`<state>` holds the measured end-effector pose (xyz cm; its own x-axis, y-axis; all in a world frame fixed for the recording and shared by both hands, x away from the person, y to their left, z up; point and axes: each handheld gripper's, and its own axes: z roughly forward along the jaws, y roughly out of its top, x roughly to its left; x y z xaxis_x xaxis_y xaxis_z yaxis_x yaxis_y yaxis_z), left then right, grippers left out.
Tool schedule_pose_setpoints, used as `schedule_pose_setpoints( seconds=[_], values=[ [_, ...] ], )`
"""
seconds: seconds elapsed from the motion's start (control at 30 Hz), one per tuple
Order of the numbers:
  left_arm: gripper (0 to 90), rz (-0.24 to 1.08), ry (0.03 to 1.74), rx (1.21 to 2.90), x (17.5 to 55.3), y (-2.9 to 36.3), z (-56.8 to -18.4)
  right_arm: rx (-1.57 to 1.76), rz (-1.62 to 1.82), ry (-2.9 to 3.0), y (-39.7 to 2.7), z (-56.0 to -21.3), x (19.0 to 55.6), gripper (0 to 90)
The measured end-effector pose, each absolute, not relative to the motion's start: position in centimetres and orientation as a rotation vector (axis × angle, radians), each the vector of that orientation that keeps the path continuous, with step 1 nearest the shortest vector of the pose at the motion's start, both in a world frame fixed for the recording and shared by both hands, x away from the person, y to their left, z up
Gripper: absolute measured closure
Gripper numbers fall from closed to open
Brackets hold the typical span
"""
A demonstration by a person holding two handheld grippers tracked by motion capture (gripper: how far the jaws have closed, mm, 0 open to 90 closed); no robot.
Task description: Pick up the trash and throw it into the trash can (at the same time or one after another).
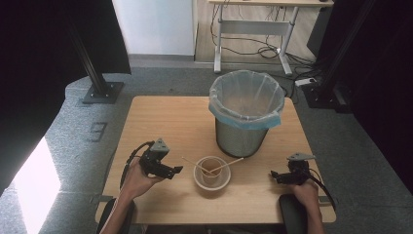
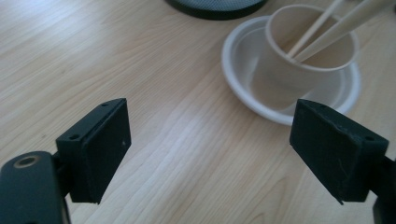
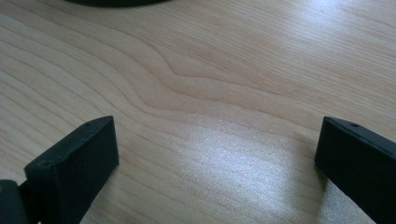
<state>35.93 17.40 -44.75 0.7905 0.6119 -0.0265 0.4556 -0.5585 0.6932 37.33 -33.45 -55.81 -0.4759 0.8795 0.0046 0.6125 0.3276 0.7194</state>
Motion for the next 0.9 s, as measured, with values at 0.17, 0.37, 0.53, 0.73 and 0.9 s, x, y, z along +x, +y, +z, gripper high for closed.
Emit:
schedule_pose_setpoints(
  seconds=[0.17,0.37,0.53,0.73,0.9],
  values=[
    [14.8,0.254,0.73,2.258,36.0,16.2,-44.3,1.32,0.942,2.212,-33.4,-55.8,37.3,0.0],
    [20.5,0.248,0.648,2.297,35.9,14.5,-43.5,1.319,0.943,2.213,-33.4,-55.8,37.3,0.0],
    [33.7,0.227,0.599,2.306,36.0,13.9,-42.7,1.32,0.943,2.213,-33.4,-55.8,37.3,0.0],
    [50.6,0.187,0.552,2.329,36.0,13.3,-42.0,1.319,0.943,2.213,-33.4,-55.8,37.3,0.0],
    [62.6,0.164,0.538,2.363,36.0,13.1,-41.6,1.319,0.943,2.213,-33.4,-55.8,37.3,0.0]
  ],
)
